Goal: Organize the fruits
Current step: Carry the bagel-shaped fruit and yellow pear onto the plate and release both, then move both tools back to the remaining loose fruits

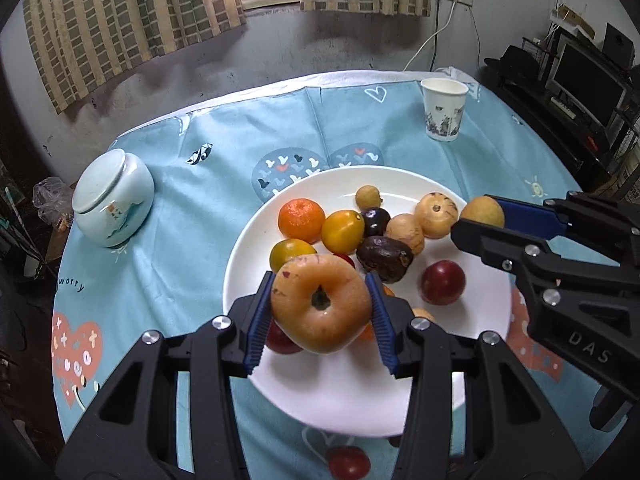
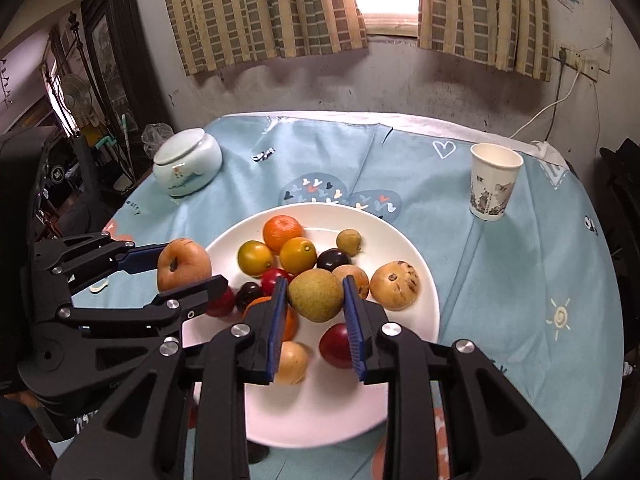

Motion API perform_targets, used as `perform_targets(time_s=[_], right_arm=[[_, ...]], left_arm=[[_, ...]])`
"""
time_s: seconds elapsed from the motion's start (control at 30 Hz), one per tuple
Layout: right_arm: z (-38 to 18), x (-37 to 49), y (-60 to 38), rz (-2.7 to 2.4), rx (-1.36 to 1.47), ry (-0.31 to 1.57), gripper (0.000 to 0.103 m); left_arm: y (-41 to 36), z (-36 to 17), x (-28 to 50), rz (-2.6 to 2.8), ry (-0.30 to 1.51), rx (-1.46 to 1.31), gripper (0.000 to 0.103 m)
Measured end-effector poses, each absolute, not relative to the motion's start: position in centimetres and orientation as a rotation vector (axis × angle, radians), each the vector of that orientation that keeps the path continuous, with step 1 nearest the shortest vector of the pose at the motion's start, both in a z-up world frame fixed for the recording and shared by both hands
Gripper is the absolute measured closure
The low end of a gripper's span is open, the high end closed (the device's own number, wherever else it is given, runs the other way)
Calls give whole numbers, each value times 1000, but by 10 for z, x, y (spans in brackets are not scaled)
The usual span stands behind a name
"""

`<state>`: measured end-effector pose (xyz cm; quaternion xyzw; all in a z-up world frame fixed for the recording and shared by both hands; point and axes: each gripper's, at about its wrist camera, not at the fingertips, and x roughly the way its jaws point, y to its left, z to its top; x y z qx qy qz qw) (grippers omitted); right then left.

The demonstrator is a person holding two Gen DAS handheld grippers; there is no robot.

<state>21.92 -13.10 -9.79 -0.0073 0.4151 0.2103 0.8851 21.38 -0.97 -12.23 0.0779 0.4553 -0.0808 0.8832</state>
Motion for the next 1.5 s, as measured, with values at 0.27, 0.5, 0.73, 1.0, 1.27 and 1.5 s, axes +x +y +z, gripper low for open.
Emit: perform_targets(time_s=[0.27, 0.5, 0.73, 1.0, 1.27, 1.5], right_arm=[[-125, 250, -124, 393, -67, 924, 72], [-123, 249, -132, 403, -11, 934, 71], [-95, 214, -142, 395, 3, 904, 71], [-104, 112, -155, 416, -4, 966, 71], [-169, -4, -173, 403, 6, 1124, 71], [-181, -5, -148, 434, -2, 1139, 71]], left_arm=[[-12, -132, 229, -142, 935, 189, 41], [-6, -125, 219, -118, 932, 190, 32], [8, -99, 176, -82, 905, 167, 23], [20, -88, 96, -95, 909, 127, 17], [69, -151, -11, -43, 1118, 35, 15], [80, -172, -54, -25, 1193, 6, 15]])
